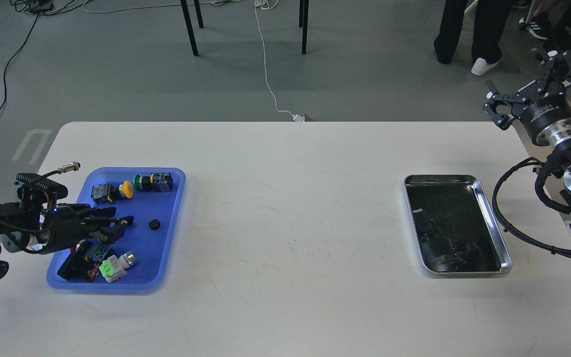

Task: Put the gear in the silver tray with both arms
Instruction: 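Close the left gripper on a small black gear in the blue tray, then lift the gear with the left gripper and carry it toward the table center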

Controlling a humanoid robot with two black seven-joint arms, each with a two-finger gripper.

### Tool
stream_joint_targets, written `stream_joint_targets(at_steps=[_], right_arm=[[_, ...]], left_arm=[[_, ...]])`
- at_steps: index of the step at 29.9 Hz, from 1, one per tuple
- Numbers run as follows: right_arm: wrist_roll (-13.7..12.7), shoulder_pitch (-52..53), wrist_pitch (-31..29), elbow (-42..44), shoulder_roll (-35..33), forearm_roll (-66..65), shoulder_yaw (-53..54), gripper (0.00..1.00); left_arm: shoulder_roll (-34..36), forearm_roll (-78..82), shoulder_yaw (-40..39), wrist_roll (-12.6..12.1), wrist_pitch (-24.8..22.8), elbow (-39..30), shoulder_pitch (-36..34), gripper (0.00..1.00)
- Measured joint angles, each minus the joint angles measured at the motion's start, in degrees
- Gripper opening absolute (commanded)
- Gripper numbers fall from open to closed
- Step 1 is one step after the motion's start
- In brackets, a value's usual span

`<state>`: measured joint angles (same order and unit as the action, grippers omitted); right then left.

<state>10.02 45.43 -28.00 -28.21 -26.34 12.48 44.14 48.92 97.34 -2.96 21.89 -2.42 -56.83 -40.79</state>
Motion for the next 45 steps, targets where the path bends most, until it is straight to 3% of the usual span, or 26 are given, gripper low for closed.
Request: stream_joint_targets(at_steps=[18,34,39,45], right_arm=[[-0.04,0.19,0.0,-0.04,-0.09,0.0,-0.02,1.0],[-0.04,0.19,0.0,0.0,-0.29,0.0,-0.02,1.0],[-0.04,0.04,0.0,-0.02,-0.38,0.0,-0.02,1.0],[-0.14,-0.56,0.0,-2.42,-0.8,-0.09,-0.02,1.0]], left_arm=[[-0.68,0.66,0.32,0.14,0.23,0.67,0.43,0.17],[0.99,0.09,-0.58,0.04,0.23,-0.29,-0.34,0.12],[4.08,0.01,-0.91,0.05,0.23,-5.34,-4.41,0.11],[1.87,0.27,-0.91,-0.05,-0.05,-10.64,-9.34,0.12]])
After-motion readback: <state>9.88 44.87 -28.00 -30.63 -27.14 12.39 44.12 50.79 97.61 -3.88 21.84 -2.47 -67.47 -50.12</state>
